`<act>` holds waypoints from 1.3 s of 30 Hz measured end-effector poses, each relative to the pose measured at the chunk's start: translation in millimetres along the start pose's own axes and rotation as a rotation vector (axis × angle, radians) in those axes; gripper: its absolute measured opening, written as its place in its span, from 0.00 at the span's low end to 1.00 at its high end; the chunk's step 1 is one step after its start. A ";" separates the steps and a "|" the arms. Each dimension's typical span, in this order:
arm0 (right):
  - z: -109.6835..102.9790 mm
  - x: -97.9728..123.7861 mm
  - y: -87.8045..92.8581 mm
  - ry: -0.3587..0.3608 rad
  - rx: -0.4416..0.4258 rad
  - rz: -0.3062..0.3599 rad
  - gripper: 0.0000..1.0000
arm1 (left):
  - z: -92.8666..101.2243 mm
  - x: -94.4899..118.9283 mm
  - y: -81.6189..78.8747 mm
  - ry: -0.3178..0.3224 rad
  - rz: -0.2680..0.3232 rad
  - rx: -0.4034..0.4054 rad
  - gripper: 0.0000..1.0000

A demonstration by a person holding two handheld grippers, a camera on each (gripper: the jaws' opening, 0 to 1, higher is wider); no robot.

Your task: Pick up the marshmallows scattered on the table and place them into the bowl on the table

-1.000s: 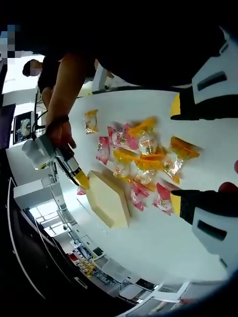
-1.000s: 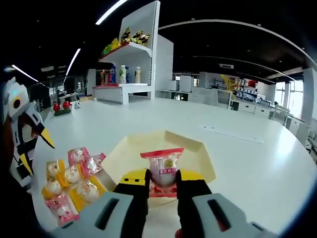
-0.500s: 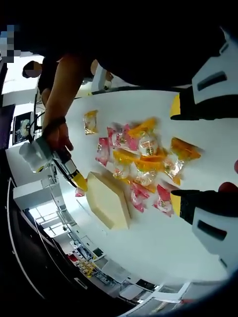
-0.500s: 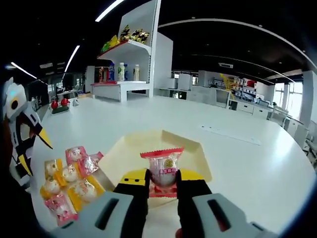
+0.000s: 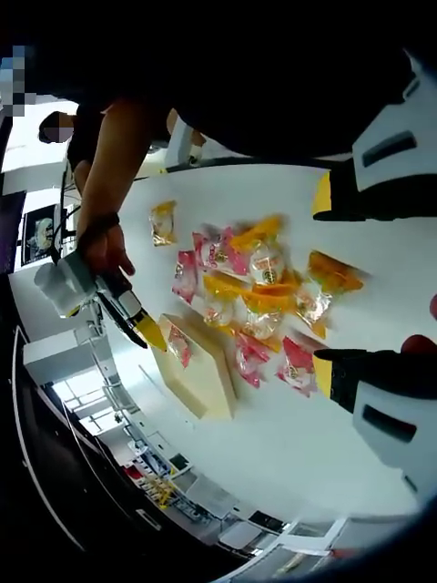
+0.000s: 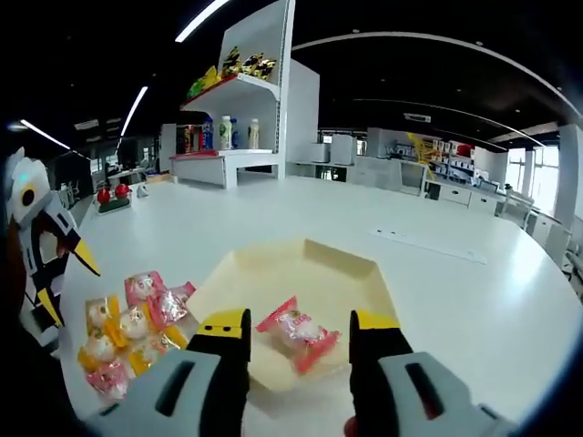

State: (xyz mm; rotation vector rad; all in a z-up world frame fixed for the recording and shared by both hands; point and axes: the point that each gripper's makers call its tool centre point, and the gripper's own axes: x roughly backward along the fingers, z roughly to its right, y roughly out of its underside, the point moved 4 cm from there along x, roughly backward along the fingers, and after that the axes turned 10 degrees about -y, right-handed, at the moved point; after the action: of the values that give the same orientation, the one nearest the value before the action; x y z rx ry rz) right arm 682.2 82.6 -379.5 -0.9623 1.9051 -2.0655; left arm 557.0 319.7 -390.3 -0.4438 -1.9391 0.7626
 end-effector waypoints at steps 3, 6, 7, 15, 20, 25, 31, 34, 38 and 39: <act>-3.5 2.2 -2.0 -0.012 -0.014 0.013 0.45 | -0.8 0.6 0.9 -0.004 0.002 0.003 0.57; -5.1 4.3 -6.3 -0.010 -0.010 0.027 0.48 | 0.6 -0.3 3.1 0.000 -0.006 -0.001 0.57; -5.4 4.9 -7.0 -0.010 -0.011 0.026 0.49 | 1.1 -0.4 3.2 0.002 -0.007 -0.001 0.57; -10.5 9.9 -10.2 -0.013 -0.020 0.001 0.51 | -1.1 -0.4 1.6 -0.004 0.002 0.004 0.57; -12.3 14.4 -11.1 -0.019 -0.020 -0.027 0.51 | -0.7 -1.5 1.8 0.001 0.004 0.003 0.57; -16.3 22.3 -13.8 -0.030 0.002 -0.052 0.51 | -1.0 -3.0 2.7 0.003 0.002 0.004 0.57; -9.7 28.1 -10.1 -0.018 -0.019 -0.066 0.49 | -0.5 -4.4 1.5 0.007 0.007 0.004 0.57; -11.2 31.8 -6.3 -0.013 -0.023 -0.076 0.49 | -0.3 -5.2 1.5 0.009 0.004 -0.001 0.57; -11.7 38.9 -7.8 -0.015 -0.017 -0.079 0.49 | -0.7 -4.8 0.3 0.012 0.008 -0.003 0.57; -11.8 40.7 -8.8 -0.015 -0.014 -0.078 0.49 | -0.9 -4.9 0.3 0.011 0.007 -0.004 0.57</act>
State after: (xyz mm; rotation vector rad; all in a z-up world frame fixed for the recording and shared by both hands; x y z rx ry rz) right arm 646.7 72.3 -357.2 -1.0691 1.9063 -2.0838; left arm 560.1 317.2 -393.4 -0.4570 -1.9299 0.7591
